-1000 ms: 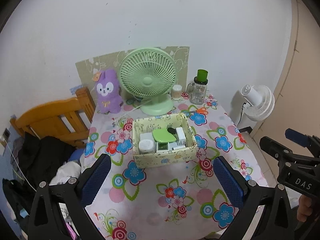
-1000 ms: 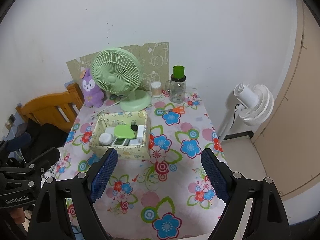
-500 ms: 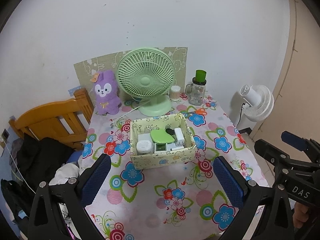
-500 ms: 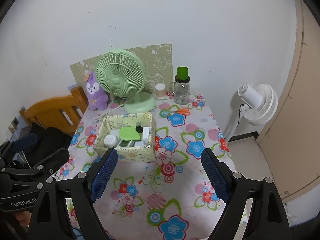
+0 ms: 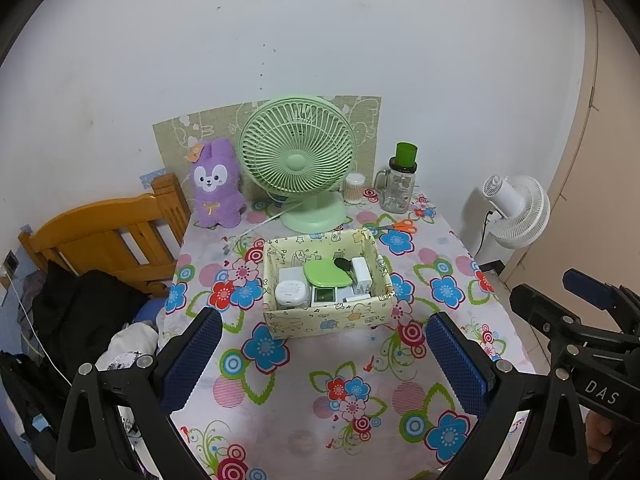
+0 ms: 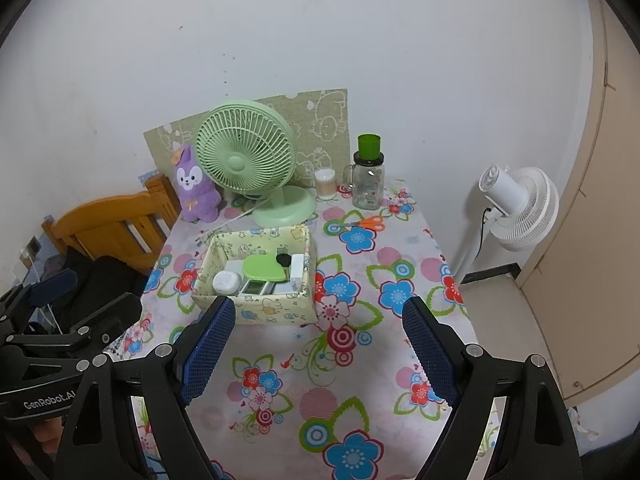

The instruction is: Organize rigid objects

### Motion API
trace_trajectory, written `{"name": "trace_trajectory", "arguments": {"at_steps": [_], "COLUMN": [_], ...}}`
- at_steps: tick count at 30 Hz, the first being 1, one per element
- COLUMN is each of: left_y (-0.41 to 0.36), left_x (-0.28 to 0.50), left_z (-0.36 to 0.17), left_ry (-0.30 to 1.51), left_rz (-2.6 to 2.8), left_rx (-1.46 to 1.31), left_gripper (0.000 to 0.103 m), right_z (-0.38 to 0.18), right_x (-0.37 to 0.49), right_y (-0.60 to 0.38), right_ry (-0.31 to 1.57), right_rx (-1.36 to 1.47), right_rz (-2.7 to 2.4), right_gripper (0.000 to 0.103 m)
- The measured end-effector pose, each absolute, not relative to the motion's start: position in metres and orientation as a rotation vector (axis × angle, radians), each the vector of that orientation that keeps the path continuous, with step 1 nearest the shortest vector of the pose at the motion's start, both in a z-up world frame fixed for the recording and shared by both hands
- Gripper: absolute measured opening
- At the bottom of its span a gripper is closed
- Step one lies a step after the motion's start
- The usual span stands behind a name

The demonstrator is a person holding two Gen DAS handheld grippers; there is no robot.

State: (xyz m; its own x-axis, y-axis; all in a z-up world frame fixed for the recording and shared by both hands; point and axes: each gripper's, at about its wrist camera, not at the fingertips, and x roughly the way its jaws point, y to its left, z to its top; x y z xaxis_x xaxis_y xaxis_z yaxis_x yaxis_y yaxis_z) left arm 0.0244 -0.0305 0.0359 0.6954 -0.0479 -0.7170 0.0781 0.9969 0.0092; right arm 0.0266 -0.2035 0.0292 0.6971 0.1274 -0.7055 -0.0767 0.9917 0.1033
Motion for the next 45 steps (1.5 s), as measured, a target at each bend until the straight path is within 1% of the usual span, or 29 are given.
{"name": "trace_trajectory", "arguments": {"at_steps": [28,45], "left_y": [-0.026,-0.018], "left_x": [0.026,0.024], "left_z": [0.044,0.042], "left_ry": [0.791,0.818], "left_rz": [-0.062,-0.049], "left_rx": [0.047,0.028], "left_gripper": [0.103,0.103], "right_z": [0.036,0.036], "right_x": [0.033,0.035], "right_y": [-0.202,-0.192], "right_ry": [0.774,0.807], "right_rx": [0.078,0.062], "right_rz": [0.119,0.129], "right_gripper": [0.088,0.088]}}
